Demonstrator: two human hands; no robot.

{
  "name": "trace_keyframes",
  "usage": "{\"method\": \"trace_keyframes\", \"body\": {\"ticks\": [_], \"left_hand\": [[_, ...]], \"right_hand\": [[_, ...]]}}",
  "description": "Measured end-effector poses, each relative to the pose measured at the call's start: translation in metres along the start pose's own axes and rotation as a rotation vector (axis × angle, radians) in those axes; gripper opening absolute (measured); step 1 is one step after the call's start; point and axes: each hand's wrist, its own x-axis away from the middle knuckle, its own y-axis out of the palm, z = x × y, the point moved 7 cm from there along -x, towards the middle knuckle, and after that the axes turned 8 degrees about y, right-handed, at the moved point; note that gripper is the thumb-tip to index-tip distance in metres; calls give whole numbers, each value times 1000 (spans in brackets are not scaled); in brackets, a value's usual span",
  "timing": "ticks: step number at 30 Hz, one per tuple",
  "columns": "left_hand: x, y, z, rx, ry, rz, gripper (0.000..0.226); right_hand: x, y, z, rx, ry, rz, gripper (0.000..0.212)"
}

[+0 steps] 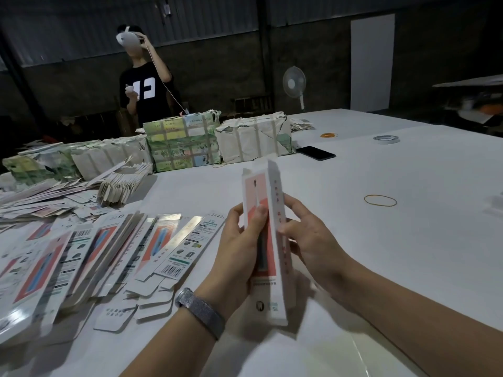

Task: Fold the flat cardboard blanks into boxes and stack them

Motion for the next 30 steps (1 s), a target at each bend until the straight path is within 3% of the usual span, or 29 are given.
{"method": "trace_keyframes", "body": {"ticks": [11,18,22,30], "left_hand": [[4,9,2,-200,132,-95,49],[-1,-1,7,-198,124,-55,15],[-1,0,14,-163,184,-61,28],[-3,-1,15,-180,237,-38,19]], "right_hand": [[0,-15,-10,-3,-19,171,33],[3,-6,-9,59,-9,117,33],[1,-8,-4,40,11,92,68],[2,-5,-6,11,24,43,51]]}}
